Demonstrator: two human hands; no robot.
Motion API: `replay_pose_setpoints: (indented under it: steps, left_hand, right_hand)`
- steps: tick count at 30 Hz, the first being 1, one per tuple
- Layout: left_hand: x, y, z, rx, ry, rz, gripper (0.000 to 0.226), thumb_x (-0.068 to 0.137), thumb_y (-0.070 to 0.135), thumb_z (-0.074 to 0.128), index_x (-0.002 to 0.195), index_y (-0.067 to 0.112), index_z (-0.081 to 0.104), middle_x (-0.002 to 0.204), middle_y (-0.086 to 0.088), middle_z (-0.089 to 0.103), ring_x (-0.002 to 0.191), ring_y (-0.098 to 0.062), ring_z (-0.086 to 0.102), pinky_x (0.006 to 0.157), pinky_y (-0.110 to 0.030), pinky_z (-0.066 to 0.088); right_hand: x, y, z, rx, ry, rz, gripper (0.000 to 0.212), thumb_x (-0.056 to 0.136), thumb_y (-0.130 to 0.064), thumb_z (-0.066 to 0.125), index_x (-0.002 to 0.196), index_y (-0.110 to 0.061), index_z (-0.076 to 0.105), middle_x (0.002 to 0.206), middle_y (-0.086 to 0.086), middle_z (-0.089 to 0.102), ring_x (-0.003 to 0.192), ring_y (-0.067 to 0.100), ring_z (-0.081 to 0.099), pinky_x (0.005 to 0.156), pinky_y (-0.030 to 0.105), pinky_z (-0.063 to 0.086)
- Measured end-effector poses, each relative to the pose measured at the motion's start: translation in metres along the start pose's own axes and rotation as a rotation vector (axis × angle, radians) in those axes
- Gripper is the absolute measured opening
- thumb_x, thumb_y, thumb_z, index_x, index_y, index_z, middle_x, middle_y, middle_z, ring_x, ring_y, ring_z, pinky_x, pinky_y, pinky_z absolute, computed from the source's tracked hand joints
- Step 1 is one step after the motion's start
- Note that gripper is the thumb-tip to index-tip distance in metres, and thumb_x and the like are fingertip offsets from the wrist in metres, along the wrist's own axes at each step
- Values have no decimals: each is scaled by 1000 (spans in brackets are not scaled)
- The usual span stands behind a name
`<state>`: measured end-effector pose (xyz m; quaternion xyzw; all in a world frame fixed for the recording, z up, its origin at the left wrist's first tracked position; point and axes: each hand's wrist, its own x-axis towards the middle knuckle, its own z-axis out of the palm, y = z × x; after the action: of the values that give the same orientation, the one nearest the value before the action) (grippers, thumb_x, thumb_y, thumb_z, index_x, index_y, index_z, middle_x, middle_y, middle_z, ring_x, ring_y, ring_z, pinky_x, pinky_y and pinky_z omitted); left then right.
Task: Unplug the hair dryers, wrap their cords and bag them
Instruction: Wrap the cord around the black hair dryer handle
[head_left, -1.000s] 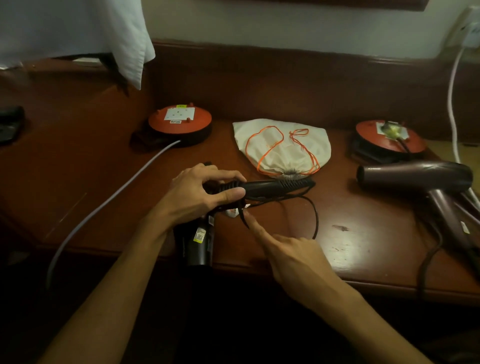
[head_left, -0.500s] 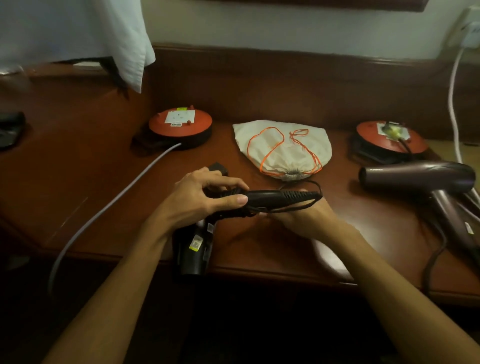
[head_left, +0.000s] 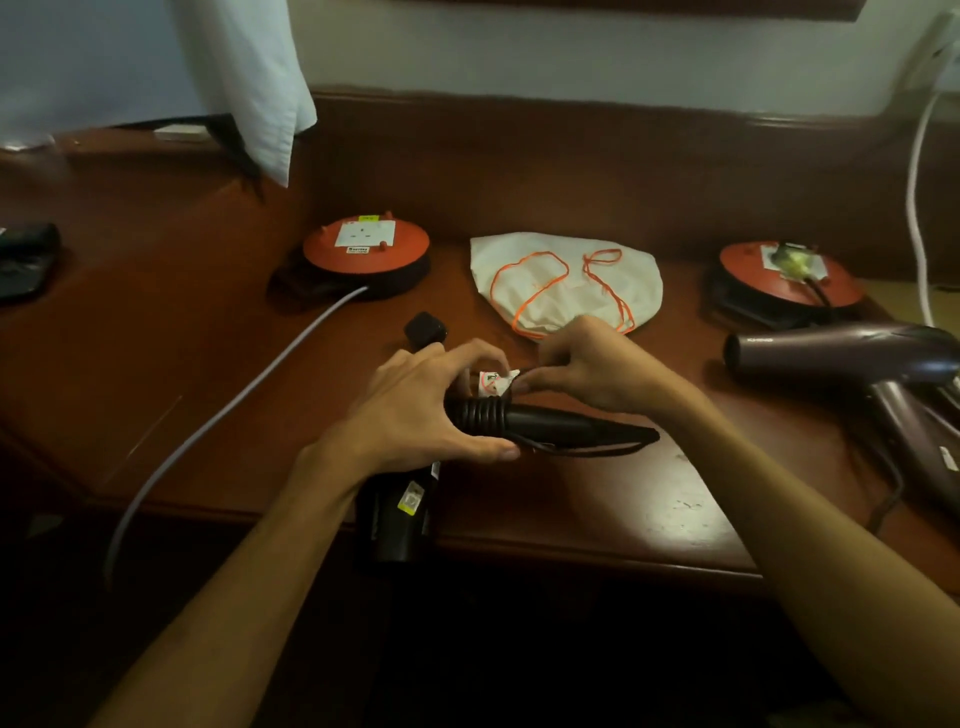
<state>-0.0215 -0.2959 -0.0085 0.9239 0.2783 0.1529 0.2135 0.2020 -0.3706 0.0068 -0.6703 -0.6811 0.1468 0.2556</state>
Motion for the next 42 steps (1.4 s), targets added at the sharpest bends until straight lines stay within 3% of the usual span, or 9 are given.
replay_pose_setpoints:
  steps: [5, 11, 16, 20, 24, 29, 34, 37, 42]
  left_hand:
    - [4, 6, -1, 75, -75, -9, 78, 64, 84, 68, 133, 66, 36, 95, 19, 47, 93, -9, 43, 80, -32, 32]
    - [6, -1, -1, 97, -74, 38, 56, 71, 87, 52, 123, 69, 45, 85, 16, 48, 90, -1, 42, 81, -33, 28]
    - [5, -8, 0, 68, -18, 29, 61, 70, 94, 43, 125, 68, 52, 86, 17, 48, 92, 8, 41, 78, -31, 25]
    - [3, -14, 0, 49, -8, 29, 65, 73, 90, 37, 129, 62, 55, 88, 16, 49, 92, 7, 42, 78, -30, 26]
    - [-1, -14, -2, -27, 24, 31, 62, 77, 86, 40, 130, 60, 59, 86, 13, 51, 89, 3, 43, 79, -31, 30]
    - [-7, -16, -2, -153, 70, 30, 53, 79, 81, 50, 125, 60, 62, 81, 12, 50, 86, 1, 44, 78, -33, 31]
    - [-5, -12, -1, -186, 82, 19, 46, 76, 80, 57, 117, 60, 67, 80, 15, 53, 85, 3, 46, 79, -36, 33]
    - [-7, -15, -2, -264, 84, 7, 50, 73, 81, 62, 116, 56, 70, 83, 19, 57, 87, -3, 50, 86, -44, 45]
    - [-10, -12, -1, -288, 101, 2, 51, 69, 80, 68, 110, 51, 74, 86, 20, 64, 91, -3, 53, 90, -50, 48]
  right_hand:
    - [-16, -37, -18, -28, -140, -83, 30, 99, -28, 61, 82, -6, 73, 67, 14, 62, 60, 26, 50, 52, 27, 35]
    - [-40, -58, -20, -71, -254, -143, 28, 103, -17, 51, 82, -10, 69, 64, 3, 60, 55, 15, 51, 50, 21, 36]
    - [-65, -65, -12, -119, -248, -142, 18, 102, -21, 48, 100, -21, 65, 77, -2, 66, 67, 20, 61, 65, 46, 49]
    - [-87, -63, 5, -102, -184, -50, 37, 106, -24, 42, 141, -29, 48, 104, -1, 66, 87, 20, 60, 79, 43, 50]
    - [-95, -46, 22, -94, -71, -135, 56, 104, -18, 45, 156, -34, 31, 111, 5, 69, 94, 25, 62, 80, 47, 51]
    - [-106, -33, 56, -143, 234, -297, 38, 102, -17, 50, 139, -7, 58, 78, 0, 58, 59, 22, 53, 52, 45, 46]
    - [-105, -30, 57, 74, 173, -240, 18, 105, -22, 53, 111, -21, 70, 82, -18, 63, 67, 8, 60, 61, 28, 47]
    - [-107, -25, 51, 237, 66, -83, 35, 103, -32, 51, 73, -16, 62, 61, -5, 57, 54, 12, 51, 55, 37, 42]
    - [-88, 0, 47, 142, -22, 65, 55, 93, -59, 54, 75, -9, 70, 60, 1, 61, 53, 5, 51, 57, 31, 44]
